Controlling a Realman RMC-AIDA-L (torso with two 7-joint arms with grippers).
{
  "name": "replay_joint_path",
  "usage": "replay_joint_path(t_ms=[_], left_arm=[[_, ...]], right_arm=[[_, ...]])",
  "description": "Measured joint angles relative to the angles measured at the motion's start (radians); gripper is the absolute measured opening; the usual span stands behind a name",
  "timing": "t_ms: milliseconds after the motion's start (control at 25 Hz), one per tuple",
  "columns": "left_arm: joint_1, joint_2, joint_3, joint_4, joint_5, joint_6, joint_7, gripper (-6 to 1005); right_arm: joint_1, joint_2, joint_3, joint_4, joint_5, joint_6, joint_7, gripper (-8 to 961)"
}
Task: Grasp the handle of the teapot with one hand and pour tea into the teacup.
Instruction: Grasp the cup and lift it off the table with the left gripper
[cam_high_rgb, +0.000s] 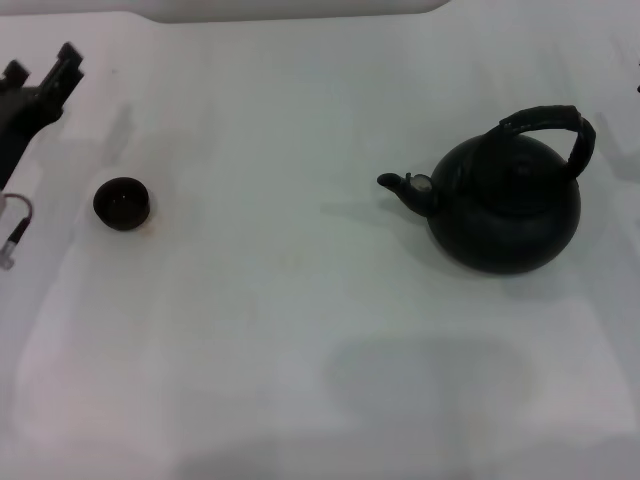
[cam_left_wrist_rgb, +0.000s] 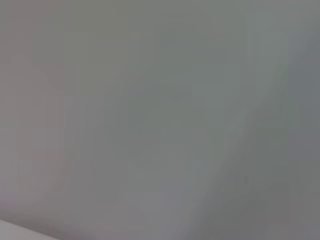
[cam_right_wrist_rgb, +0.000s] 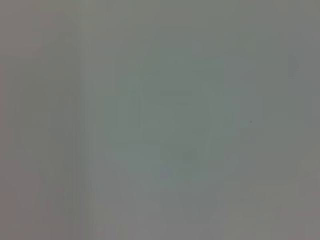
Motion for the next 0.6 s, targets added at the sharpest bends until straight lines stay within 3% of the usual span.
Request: replay_joint_path(t_ms=[80, 240, 440, 600], left_arm=[[-0.021, 0.013, 0.042, 0.01, 0.031, -0.017, -0.062, 879], [-0.091, 0.063, 0.066, 0.016, 0.192, -0.06, -0.237, 879], [-0.197, 0.146, 0.067, 0.023, 0.484, -0.111, -0.504, 879], [-0.223, 0.204, 0.067, 0.092, 0.652, -0.119, -0.644, 878]], right_arm=[[-0.001, 0.0, -0.001, 0.0, 0.0, 0.0, 0.0, 871], [0.0, 0.0, -0.003, 0.0, 0.0, 0.001, -0.001, 871], [-0.001, 0.0, -0.002, 0.003, 0.0, 0.002, -0.002, 869], [-0.002, 0.0, -0.001, 0.015, 0.0, 0.002, -0.003, 869]])
